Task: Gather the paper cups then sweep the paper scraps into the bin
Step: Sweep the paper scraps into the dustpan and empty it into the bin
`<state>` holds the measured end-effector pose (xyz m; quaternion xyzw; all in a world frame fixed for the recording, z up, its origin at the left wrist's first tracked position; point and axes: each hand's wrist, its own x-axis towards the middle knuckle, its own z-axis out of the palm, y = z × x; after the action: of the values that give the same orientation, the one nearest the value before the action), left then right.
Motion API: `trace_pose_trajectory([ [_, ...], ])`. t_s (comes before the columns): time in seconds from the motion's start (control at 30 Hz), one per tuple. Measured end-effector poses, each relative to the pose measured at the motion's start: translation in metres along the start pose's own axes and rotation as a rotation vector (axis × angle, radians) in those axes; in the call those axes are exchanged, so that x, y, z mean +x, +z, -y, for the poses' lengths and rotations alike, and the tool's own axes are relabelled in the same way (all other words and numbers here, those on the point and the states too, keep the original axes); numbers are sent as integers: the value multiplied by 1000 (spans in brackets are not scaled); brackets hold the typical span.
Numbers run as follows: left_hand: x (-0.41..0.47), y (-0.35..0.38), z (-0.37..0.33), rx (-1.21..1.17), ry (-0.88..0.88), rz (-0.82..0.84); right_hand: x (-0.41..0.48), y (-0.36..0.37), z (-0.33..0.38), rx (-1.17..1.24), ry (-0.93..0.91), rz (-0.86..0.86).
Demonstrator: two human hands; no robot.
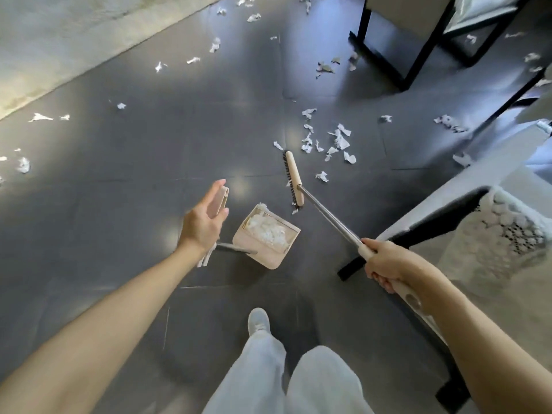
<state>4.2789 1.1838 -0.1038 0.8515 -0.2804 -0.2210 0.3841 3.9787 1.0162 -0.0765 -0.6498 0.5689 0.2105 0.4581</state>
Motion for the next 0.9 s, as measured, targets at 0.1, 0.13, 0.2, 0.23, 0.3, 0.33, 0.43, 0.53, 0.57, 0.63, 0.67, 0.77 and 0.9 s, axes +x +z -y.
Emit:
trace_pose_trajectory([
  [0.1,55,-2,-11,39,48,79,24,-11,31,-79,8,-40],
  [0.13,72,2,-14,33,57,104,31,-16,40,-131,13,-50],
  [0.2,102,12,-21,26,69,147,45,-23,55,-226,27,-70],
  [0.23,115,17,-25,30,71,155,50,-24,62,-265,39,-68],
  [0.3,139,26,-31,46,72,143,60,-23,74,-341,55,-31],
  [0.33,150,28,-34,54,64,132,63,-20,79,-375,59,1],
  [0.43,176,29,-41,39,34,86,66,-8,100,-459,46,123],
  [0.53,191,37,-52,23,31,106,67,-9,113,-491,18,224],
  [0.57,195,39,-57,15,35,129,65,-18,118,-477,6,247],
  [0.63,206,40,-65,20,48,161,64,-42,124,-397,2,265],
  [0.67,213,40,-68,36,53,168,63,-55,126,-328,14,260],
  [0.77,229,38,-73,118,87,194,61,-88,131,-201,43,231],
  [0.9,255,43,-83,128,117,242,72,-112,141,-91,80,149],
])
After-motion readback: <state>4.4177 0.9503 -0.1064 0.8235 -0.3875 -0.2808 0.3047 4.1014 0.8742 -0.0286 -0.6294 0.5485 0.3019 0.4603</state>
